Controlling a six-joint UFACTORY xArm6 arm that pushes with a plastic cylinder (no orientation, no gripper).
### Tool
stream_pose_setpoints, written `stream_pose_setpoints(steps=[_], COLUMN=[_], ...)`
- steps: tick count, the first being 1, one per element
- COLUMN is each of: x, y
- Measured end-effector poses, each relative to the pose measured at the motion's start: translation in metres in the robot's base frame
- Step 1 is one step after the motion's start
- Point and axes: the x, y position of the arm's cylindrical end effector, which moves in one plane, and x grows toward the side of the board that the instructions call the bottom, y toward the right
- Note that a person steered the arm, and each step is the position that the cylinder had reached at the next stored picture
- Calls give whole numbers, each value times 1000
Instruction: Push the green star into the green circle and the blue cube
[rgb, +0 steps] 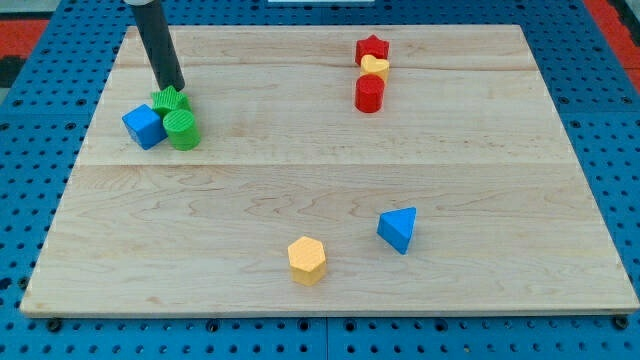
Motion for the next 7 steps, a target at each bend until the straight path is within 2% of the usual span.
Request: stream_pose_setpoints(steps=[1, 6, 7], x=[-18, -11, 28], y=[18, 33, 86])
